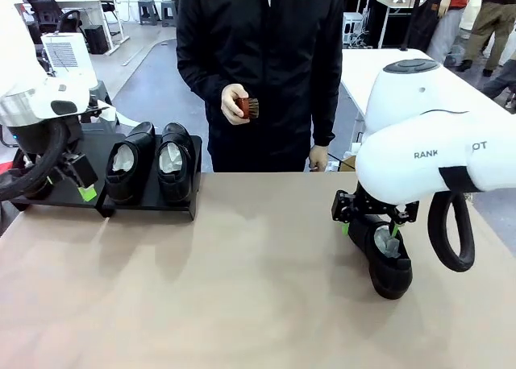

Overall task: Organize the shoes by placing them on the stand.
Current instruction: Pick up one Shoe and place it in the middle of the table.

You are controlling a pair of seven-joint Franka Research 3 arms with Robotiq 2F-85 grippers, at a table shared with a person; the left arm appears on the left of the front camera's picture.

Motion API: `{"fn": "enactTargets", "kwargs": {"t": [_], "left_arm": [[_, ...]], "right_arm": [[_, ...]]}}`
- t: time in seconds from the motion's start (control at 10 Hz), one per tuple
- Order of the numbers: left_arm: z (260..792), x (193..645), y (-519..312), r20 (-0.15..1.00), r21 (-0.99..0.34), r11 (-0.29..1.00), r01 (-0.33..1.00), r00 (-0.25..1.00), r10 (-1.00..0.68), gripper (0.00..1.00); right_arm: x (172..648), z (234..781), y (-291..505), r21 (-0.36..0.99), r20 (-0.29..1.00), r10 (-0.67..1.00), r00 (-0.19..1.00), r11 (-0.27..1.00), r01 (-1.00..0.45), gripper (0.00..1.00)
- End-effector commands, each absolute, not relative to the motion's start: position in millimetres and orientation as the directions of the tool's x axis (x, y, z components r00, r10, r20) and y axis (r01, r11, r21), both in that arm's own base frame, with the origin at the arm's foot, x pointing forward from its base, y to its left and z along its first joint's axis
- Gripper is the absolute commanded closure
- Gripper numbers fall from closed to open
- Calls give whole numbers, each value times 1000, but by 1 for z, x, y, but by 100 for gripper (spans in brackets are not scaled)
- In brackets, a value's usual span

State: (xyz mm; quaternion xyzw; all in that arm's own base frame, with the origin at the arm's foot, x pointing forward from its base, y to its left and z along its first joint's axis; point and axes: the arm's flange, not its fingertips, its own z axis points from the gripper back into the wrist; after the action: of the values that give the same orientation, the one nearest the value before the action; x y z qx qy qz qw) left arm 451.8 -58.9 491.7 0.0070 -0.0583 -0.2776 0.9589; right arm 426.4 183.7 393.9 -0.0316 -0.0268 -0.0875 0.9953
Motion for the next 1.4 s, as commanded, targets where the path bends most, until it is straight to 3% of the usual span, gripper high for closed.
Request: {"fn": "enactTargets", "kwargs": {"t": [0.0, 0.2, 0.4, 0.8, 0.9, 1.3], "left_arm": [[491, 448, -58, 125, 44, 852, 522, 843, -523, 0], [491, 448, -58, 125, 44, 852, 522, 843, -523, 0], [491, 448, -58, 125, 44, 852, 522, 843, -523, 0], [491, 448, -58, 125, 44, 852, 522, 843, -523, 0], [491, 448, -58, 125, 44, 852, 522, 843, -523, 0], [491, 448, -58, 125, 44, 852, 522, 843, -523, 0]], "right_arm": [[428, 389, 189, -61, 67, -155, 986, 985, 159, 0], [426, 396, 183, -58, 60, -173, 983, 983, 176, 0], [438, 370, 192, -77, -12, -132, 991, 988, 131, 0], [441, 347, 188, -51, -29, -97, 995, 994, 96, 0], [443, 341, 187, -49, -22, -79, 997, 996, 78, 10], [451, 327, 182, -62, -2, 36, 999, 997, -36, 87]]}}
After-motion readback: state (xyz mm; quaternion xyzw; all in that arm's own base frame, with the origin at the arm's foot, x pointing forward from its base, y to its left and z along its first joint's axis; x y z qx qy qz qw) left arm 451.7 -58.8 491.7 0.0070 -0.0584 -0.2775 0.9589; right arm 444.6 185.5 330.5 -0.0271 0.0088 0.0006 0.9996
